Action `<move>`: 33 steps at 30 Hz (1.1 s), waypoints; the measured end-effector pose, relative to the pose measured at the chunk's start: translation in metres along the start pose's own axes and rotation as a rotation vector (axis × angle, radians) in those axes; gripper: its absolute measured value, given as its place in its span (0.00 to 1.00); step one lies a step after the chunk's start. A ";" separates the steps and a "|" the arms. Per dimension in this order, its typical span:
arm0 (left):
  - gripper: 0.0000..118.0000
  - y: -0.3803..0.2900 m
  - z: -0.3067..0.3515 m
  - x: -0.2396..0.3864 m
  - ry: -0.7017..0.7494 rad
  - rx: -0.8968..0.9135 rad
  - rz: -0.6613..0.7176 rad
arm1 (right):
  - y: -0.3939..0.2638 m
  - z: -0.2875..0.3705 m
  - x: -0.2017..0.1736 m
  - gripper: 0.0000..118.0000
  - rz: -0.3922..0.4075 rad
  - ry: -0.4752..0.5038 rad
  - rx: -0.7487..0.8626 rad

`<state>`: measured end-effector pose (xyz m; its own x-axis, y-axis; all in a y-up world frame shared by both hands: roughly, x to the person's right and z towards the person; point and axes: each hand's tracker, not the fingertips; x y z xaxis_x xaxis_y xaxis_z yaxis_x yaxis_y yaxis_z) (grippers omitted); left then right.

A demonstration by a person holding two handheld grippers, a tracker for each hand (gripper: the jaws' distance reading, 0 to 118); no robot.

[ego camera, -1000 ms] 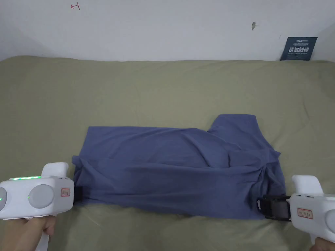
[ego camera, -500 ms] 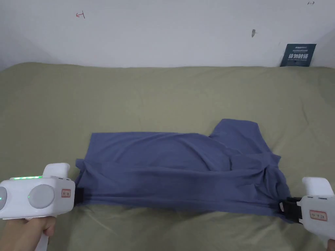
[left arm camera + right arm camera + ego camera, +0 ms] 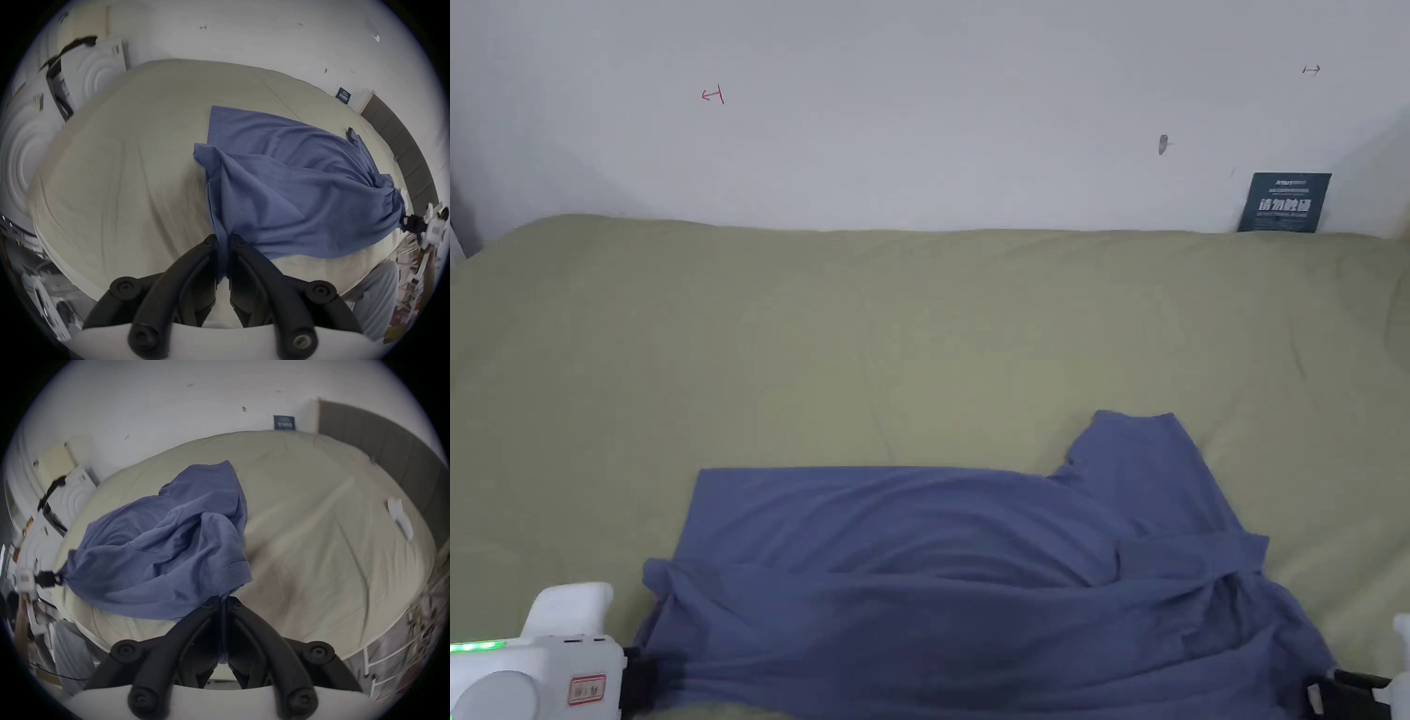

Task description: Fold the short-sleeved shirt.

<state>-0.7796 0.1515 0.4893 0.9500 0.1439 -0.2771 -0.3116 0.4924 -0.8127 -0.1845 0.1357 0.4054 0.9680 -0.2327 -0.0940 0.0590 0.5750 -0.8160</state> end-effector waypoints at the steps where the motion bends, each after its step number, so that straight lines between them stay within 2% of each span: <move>1: 0.07 -0.005 -0.001 0.000 0.020 0.002 -0.014 | -0.005 -0.003 -0.003 0.06 0.019 -0.003 0.002; 8: 0.07 -0.006 -0.005 0.000 0.040 0.010 -0.027 | -0.014 -0.014 -0.008 0.06 0.051 -0.057 -0.007; 9: 0.07 -0.006 -0.005 -0.001 0.040 0.016 -0.030 | -0.012 -0.016 -0.007 0.10 0.049 -0.058 -0.008; 10: 0.11 -0.007 -0.005 -0.002 0.038 0.028 -0.038 | -0.010 -0.016 -0.007 0.39 0.039 -0.068 -0.016; 11: 0.33 -0.007 -0.003 -0.001 0.034 0.030 -0.042 | -0.008 -0.014 -0.008 0.75 0.025 -0.123 -0.022; 12: 0.70 -0.007 -0.002 -0.003 0.036 0.030 -0.046 | -0.007 -0.014 -0.007 0.98 0.028 -0.127 -0.026; 13: 1.00 -0.006 -0.002 -0.007 0.040 0.017 -0.051 | -0.005 -0.008 -0.004 0.99 0.029 -0.111 -0.014; 14: 1.00 -0.005 0.001 -0.009 0.061 0.005 -0.053 | -0.002 0.002 -0.005 0.97 0.022 -0.093 0.045; 19: 0.98 0.025 0.025 -0.006 0.071 0.118 -0.079 | 0.035 0.017 -0.014 0.97 0.044 -0.087 0.091; 20: 0.95 0.036 0.026 -0.003 0.066 0.133 -0.085 | 0.046 0.015 -0.017 0.94 0.051 -0.079 0.100; 21: 0.87 0.047 0.026 0.000 0.059 0.146 -0.094 | 0.056 0.013 -0.025 0.84 0.060 -0.059 0.109; 22: 0.65 0.061 0.024 0.003 0.053 0.166 -0.101 | 0.067 0.009 -0.029 0.60 0.062 -0.056 0.138; 24: 0.05 0.091 0.010 0.008 0.050 0.172 -0.110 | 0.094 -0.006 -0.039 0.09 0.082 -0.062 0.130; 25: 0.00 0.104 0.000 0.011 0.045 0.173 -0.108 | 0.106 -0.016 -0.044 0.02 0.090 -0.065 0.126; 28: 0.00 0.143 -0.032 0.019 0.043 0.164 -0.108 | 0.137 -0.043 -0.049 0.01 0.086 0.004 0.098; 32: 0.00 0.182 -0.084 0.023 0.125 0.081 -0.131 | 0.164 -0.078 -0.053 0.01 0.132 -0.075 0.075; 33: 0.00 0.190 -0.099 0.020 0.139 0.051 -0.102 | 0.168 -0.086 -0.051 0.01 0.134 -0.078 0.063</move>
<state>-0.8216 0.1630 0.2791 0.9637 -0.0274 -0.2656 -0.2089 0.5420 -0.8140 -0.2453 0.1768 0.2236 0.9841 -0.0908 -0.1527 -0.0586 0.6454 -0.7616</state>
